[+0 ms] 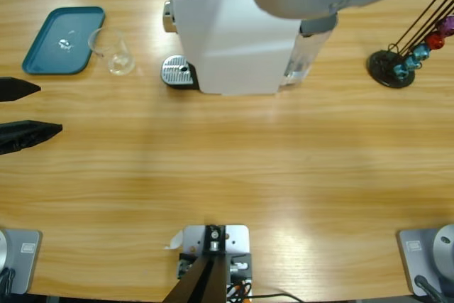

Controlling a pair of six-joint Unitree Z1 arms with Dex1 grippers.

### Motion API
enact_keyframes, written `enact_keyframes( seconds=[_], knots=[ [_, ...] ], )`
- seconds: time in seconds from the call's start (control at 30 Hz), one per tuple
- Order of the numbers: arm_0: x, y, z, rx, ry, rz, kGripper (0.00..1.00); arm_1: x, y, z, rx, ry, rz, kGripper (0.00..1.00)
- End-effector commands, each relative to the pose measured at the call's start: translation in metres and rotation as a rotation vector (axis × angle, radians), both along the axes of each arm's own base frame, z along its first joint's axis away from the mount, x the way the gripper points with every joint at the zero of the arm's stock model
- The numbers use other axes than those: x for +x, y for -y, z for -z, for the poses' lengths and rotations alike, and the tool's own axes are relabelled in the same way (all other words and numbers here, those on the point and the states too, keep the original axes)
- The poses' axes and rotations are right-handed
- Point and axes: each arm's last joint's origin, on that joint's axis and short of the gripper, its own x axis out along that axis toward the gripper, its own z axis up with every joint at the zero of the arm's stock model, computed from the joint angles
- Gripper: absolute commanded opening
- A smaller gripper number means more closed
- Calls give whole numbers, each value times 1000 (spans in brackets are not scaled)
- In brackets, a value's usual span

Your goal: Pour coffee

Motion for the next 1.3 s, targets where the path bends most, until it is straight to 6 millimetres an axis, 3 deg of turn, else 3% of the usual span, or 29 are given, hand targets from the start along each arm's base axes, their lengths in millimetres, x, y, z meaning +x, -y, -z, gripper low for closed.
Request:
enact_keyframes(
  seconds=[0.03, 0.83, 1.3],
  knots=[
    [-5, -2, 11, -1, -36, 16, 936, -1, -25, 68, -69, -99, -54, 0],
    [-5, -2, 10, -6, -43, -4, 996, -5, -49, 114, -35, -191, -110, 0],
    [-14, -11, 11, -11, -74, -11, 996, -6, -45, 143, -24, -212, -94, 0]
  ],
)
